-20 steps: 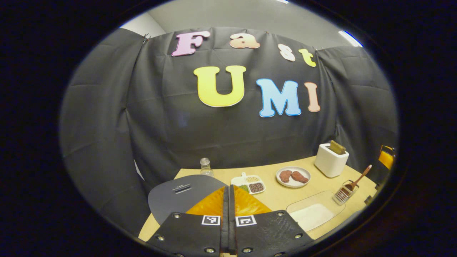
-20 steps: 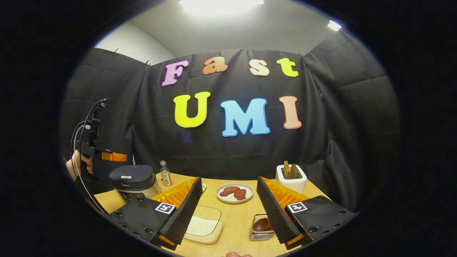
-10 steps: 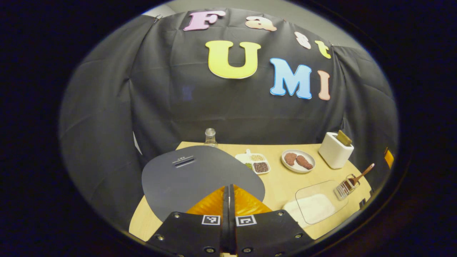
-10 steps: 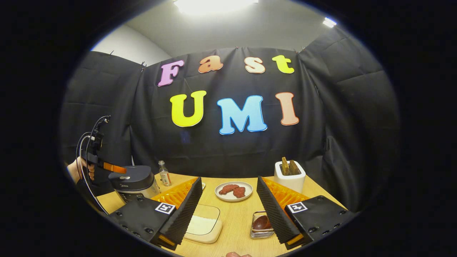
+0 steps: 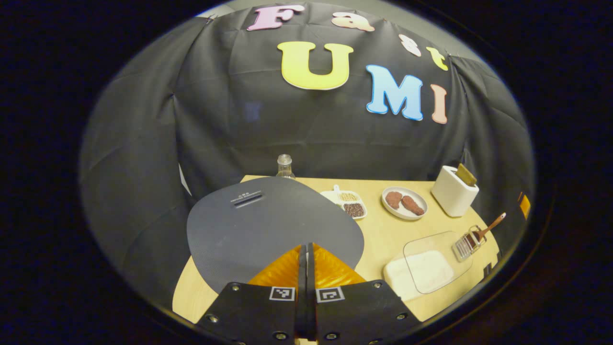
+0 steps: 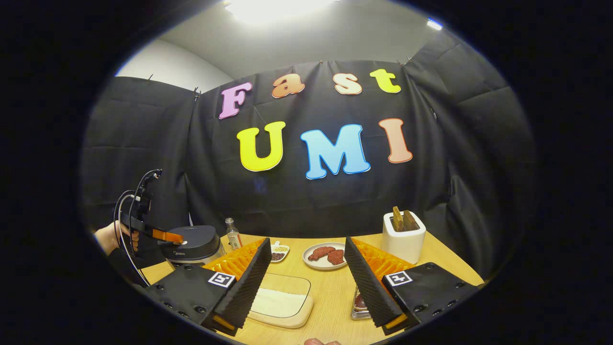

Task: Close the left gripper, press the button to open the rice cooker; take a wooden spoon from the chopstick holder with the right hand, scoop a spoonful of rice and pour it into the rice cooker, then put the wooden spoon back into the chopstick holder.

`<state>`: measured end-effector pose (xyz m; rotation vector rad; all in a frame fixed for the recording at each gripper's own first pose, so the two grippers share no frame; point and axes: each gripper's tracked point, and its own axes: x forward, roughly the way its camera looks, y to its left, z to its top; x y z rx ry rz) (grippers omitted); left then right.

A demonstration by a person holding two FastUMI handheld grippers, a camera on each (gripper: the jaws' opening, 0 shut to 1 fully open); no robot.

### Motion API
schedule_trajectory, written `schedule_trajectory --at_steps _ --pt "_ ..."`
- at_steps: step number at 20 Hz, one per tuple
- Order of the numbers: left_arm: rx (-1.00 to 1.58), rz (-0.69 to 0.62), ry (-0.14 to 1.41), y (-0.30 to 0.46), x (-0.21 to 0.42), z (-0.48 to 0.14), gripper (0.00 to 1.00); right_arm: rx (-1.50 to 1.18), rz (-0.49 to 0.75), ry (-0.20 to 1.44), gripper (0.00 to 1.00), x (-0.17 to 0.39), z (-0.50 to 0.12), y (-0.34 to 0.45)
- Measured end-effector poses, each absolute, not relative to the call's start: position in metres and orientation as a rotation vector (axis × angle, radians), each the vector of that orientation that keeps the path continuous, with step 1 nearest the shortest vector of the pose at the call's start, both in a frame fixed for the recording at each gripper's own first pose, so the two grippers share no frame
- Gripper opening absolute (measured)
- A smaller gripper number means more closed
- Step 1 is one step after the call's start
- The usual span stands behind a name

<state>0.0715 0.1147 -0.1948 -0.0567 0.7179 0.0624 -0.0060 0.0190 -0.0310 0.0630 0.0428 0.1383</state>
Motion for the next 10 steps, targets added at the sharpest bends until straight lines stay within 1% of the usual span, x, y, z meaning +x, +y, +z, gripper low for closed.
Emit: schedule_trajectory --at_steps 2,6,9,10 --pt "-0.028 0.049 0.722 0.114 0.072 -0.195 0.02 0.050 0.119 0.053 0.98 -0.004 -0.038 0.013" --pt "-0.012 0.045 0.741 0.115 0.070 -0.197 0.02 0.091 0.142 0.080 0.98 -0.004 -0.049 0.019" --pt "0.006 0.049 0.725 0.114 0.070 -0.198 0.02 0.090 0.128 0.081 0.98 -0.003 -0.054 0.016" --pt "0.010 0.058 0.747 0.114 0.064 -0.202 0.02 0.092 0.127 0.083 0.98 -0.003 -0.056 0.017"
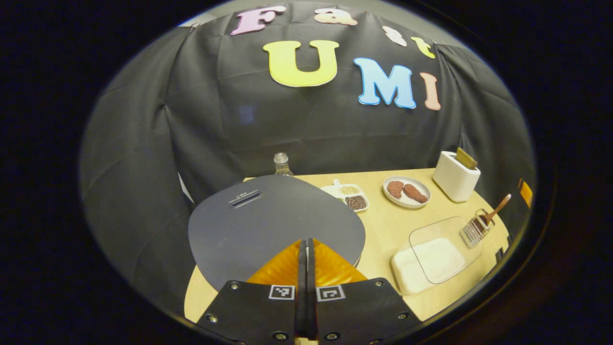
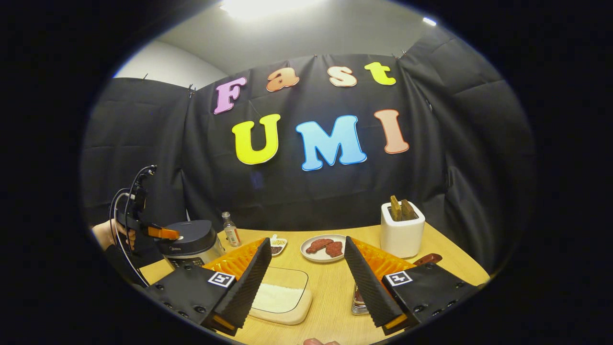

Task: Close the left gripper, press the button to open the rice cooker; take a wooden spoon from the chopstick holder with the right hand, scoop a spoonful of rice and pour it into the rice cooker, then put the wooden spoon back into the chopstick holder.

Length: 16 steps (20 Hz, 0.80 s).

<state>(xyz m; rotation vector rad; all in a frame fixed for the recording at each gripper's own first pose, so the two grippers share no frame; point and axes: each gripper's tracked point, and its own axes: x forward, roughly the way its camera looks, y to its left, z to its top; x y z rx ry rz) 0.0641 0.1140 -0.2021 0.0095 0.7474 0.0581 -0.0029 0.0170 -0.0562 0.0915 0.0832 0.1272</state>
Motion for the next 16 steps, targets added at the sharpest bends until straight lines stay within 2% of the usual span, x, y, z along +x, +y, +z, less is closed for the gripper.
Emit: schedule_trajectory --at_steps 9,16 --pt "0.090 0.104 0.652 0.116 0.072 -0.183 0.02 0.087 0.115 0.100 0.98 -0.010 -0.059 0.009" --pt "0.114 0.272 0.224 0.146 0.086 -0.028 0.02 0.078 0.055 0.094 0.98 -0.013 -0.055 -0.007"
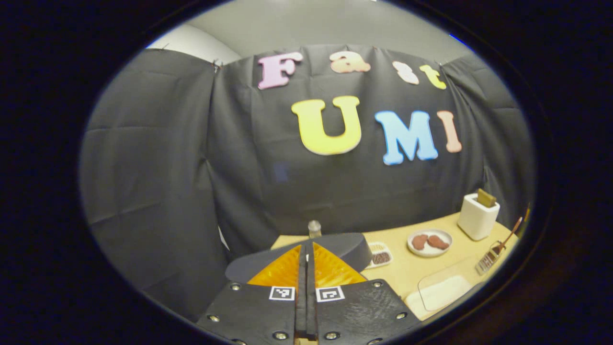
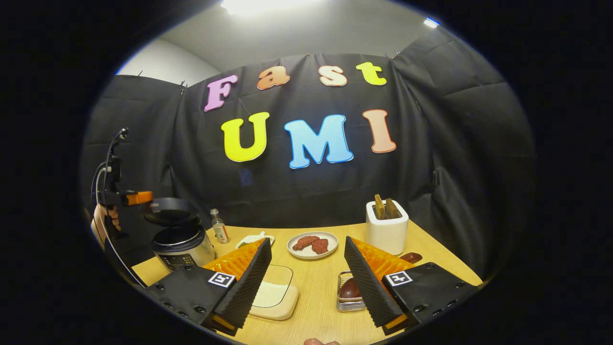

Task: Close the left gripper, press the button to open the rice cooker; take a wooden spoon from the chopstick holder with the right hand, scoop a spoonful of rice and pour it into the rice cooker, then put the wooden spoon back into the chopstick holder.

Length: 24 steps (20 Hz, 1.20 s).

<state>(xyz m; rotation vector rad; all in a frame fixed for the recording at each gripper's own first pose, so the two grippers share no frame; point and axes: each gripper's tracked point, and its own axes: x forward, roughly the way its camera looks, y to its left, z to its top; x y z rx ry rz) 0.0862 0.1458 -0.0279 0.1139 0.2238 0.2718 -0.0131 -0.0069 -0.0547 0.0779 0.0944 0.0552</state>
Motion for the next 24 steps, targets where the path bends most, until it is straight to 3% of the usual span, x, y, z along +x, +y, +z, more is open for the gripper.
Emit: schedule_trajectory --at_steps 6,12,17,24 --pt "0.161 0.231 0.037 0.102 0.042 0.034 0.03 0.043 0.060 0.106 0.98 -0.016 -0.060 -0.001" --pt "0.107 0.063 0.044 0.013 0.020 0.010 0.93 -0.016 0.047 0.111 0.98 -0.026 -0.067 -0.017" --pt "0.063 -0.004 -0.003 -0.033 0.009 0.014 0.92 0.009 -0.056 0.123 0.98 -0.027 -0.067 -0.070" --pt "0.028 0.042 0.015 -0.025 0.008 -0.003 0.93 0.121 -0.190 0.127 0.98 -0.020 -0.074 -0.142"
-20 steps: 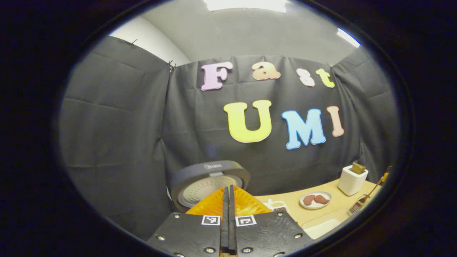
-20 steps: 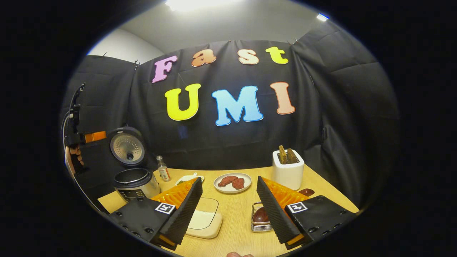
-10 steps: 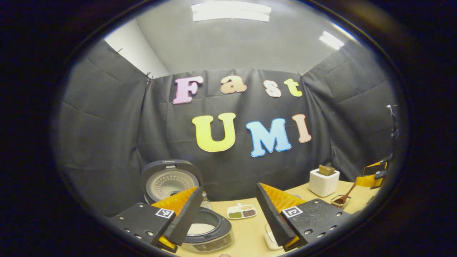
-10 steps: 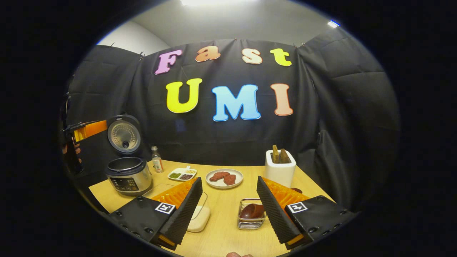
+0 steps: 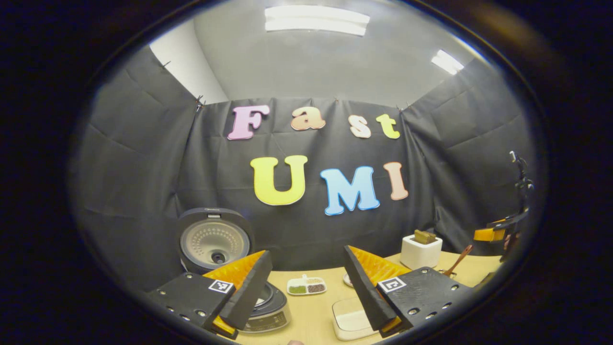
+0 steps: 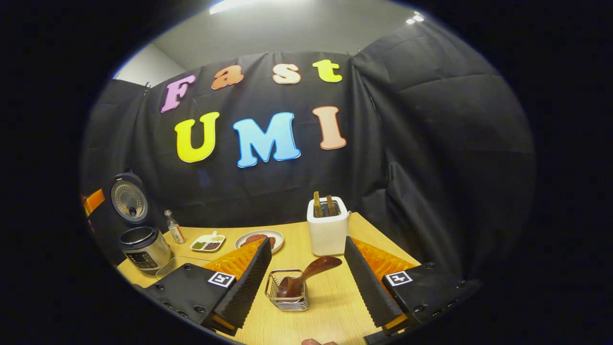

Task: Close the left gripper, press the button to open the rice cooker; take a wooden spoon from the chopstick holder with the right hand, scoop a spoonful of rice and pour it into the rice cooker, then put the wooden spoon back into the chopstick holder.

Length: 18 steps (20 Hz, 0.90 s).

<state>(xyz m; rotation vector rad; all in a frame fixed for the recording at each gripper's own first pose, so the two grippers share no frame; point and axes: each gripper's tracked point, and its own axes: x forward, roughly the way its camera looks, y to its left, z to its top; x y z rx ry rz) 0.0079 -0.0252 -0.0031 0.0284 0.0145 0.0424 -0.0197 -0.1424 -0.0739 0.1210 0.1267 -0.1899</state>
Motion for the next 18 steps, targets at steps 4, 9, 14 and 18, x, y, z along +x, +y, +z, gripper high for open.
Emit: schedule_trajectory --at_steps 4,9,14,18 --pt "-0.033 0.084 0.038 -0.008 0.003 -0.022 0.93 0.186 -0.230 0.164 0.98 -0.006 -0.094 -0.167" --pt "-0.073 0.081 0.072 -0.007 0.002 -0.042 0.92 0.322 -0.255 0.167 0.98 0.016 -0.115 -0.185" --pt "-0.092 0.090 0.099 -0.005 0.002 -0.053 0.94 0.399 -0.223 0.196 0.98 0.037 -0.149 -0.179" --pt "-0.077 0.094 0.116 -0.007 -0.002 -0.061 0.93 0.426 -0.199 0.219 0.98 0.057 -0.169 -0.169"
